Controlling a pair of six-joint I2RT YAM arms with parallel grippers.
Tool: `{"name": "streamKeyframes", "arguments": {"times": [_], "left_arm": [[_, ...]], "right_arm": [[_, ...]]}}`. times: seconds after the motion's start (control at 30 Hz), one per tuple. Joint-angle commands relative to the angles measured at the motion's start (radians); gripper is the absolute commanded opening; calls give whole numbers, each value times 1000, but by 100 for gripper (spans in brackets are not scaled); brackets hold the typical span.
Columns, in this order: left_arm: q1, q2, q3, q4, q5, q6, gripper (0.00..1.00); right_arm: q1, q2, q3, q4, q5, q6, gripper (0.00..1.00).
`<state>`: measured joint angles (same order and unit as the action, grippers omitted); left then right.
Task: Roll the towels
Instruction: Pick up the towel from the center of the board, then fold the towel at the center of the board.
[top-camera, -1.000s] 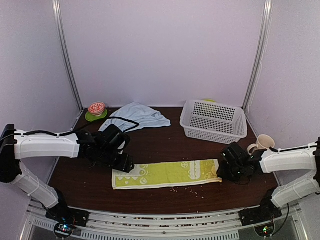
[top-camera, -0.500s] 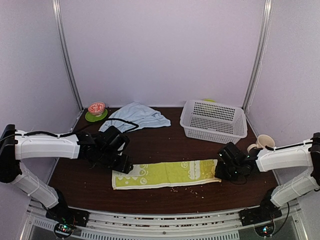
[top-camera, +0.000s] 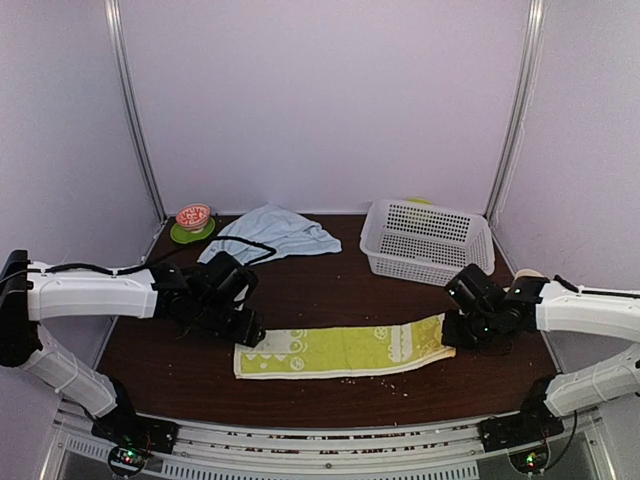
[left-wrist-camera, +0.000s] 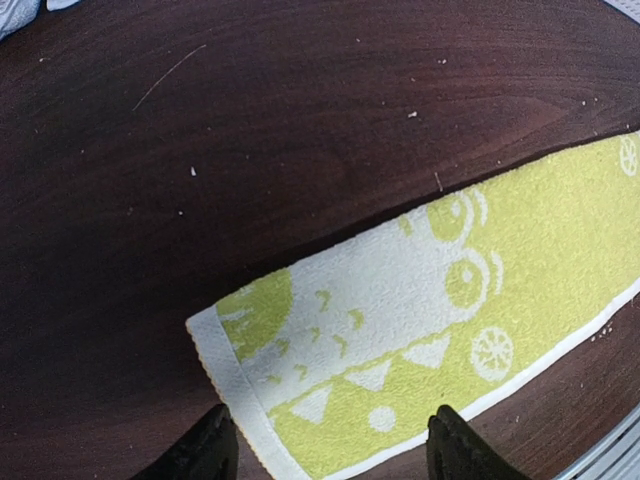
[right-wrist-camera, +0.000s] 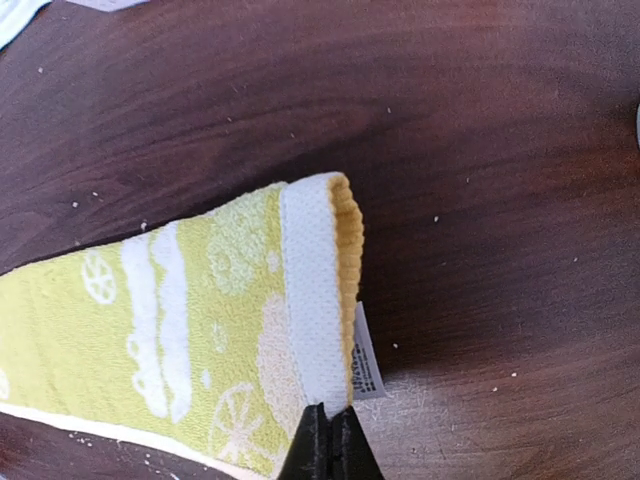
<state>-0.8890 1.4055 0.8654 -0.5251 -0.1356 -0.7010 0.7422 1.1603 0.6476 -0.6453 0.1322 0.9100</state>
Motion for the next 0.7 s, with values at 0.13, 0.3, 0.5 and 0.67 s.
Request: {"name": "streamKeyframes", "arguments": {"times": [0.13,0.3,0.5,0.67], "left_arm": [[5,14,-2,29,20,-10,65],[3,24,-2,38,37,-21,65],[-6,30,-10,54,50,-32,65],[-29,48,-33,97,74,-63,64]], "right_arm": [[3,-59,113,-104,77,-173,0],[4,-83,144,-91,60,-235,0],[10,-86,170,-44,-8,-231,0],[59,-39,196,-7,-10,-215,0]]}}
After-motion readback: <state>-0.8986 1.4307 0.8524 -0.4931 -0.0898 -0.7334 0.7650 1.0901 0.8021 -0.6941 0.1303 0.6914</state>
